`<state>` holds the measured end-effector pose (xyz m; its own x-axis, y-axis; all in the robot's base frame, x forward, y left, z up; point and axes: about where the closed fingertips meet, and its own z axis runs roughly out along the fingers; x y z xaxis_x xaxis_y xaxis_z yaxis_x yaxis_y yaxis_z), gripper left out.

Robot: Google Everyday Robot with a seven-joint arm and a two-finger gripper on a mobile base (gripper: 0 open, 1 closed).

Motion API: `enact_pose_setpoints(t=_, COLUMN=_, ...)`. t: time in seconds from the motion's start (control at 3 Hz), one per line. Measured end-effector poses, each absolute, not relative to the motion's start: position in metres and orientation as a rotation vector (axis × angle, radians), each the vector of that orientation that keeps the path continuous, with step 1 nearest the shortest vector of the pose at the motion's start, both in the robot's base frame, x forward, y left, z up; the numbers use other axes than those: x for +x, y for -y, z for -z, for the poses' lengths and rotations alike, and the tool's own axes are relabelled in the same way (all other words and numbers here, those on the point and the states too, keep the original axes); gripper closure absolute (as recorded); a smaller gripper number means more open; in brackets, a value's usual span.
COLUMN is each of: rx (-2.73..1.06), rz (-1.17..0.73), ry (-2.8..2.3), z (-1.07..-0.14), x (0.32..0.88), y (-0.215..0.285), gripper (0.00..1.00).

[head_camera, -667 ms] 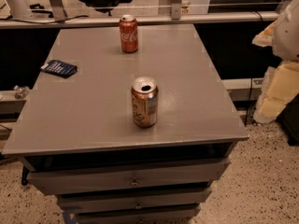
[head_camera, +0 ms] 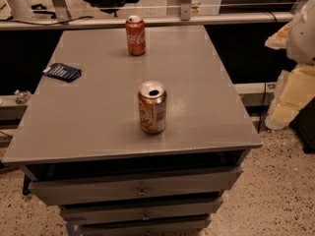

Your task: Move orange can near coke can

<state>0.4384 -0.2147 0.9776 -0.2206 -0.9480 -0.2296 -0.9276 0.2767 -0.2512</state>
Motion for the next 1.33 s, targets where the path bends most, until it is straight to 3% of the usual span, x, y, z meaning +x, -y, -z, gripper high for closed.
enact_pose_setpoints(t=0.33, rx=-1.661, rz=-0.024, ry=-2.171, z=-0.963, x=0.443, y=0.204, gripper=0.0)
enact_pose_setpoints(t=1.33, rx=-1.386, rz=-0.582, ry=-1.848, z=-0.897, x=0.481, y=0.115, gripper=0.0)
